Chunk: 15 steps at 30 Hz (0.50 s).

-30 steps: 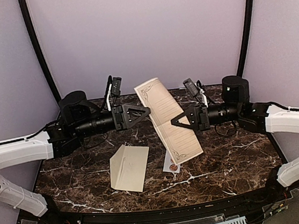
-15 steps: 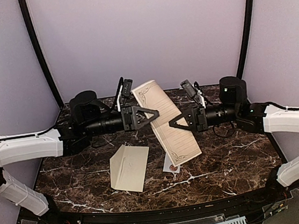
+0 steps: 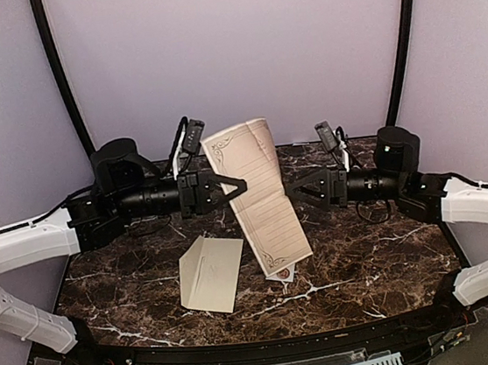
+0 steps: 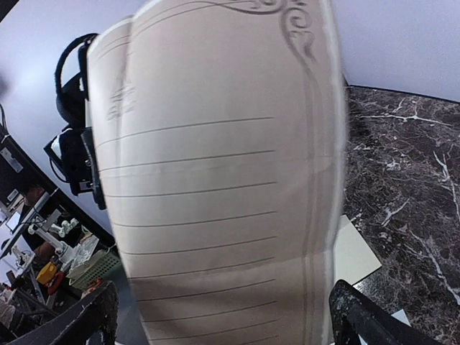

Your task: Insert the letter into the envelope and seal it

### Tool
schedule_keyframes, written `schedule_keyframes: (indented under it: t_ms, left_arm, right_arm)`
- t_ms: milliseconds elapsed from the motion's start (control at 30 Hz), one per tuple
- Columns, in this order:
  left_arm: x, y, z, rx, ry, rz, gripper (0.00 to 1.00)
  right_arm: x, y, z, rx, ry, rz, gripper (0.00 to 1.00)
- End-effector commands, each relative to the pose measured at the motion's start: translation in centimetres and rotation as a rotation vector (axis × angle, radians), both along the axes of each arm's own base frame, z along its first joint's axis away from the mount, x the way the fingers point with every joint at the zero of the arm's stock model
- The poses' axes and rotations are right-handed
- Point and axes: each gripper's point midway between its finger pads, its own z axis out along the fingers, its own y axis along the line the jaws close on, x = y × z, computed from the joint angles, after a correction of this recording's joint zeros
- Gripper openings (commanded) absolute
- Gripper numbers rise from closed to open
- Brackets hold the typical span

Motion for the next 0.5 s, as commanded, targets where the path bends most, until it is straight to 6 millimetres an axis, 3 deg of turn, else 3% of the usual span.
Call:
schedule_keyframes:
  t_ms: [0,100,200,467]
  left_arm:
    - [-4.1,1.2,3.3,-0.018,-0.13,-0.183,0.0]
    - [-5.6,1.8,4.6,-0.014,-0.174,-0.252,0.0]
    - [-6.4,2.2,5.4,-0.004,-0.199,-0.286,0.0]
    - [-7.8,2.9,5.9,-0.006,-0.222,-0.348,0.0]
  right_arm:
    - [1.0,-1.2,1.0,0.061,-0.026,-0.043,0.99]
    - [0.3,-1.2,0.9,0.079,-0.023,0.004,0.99]
    - [-2.1,-0.9,1.7,0.13,-0.038,0.136,0.99]
    - [-6.8,0.8,3.3,0.146,-0.096,0.338,0.99]
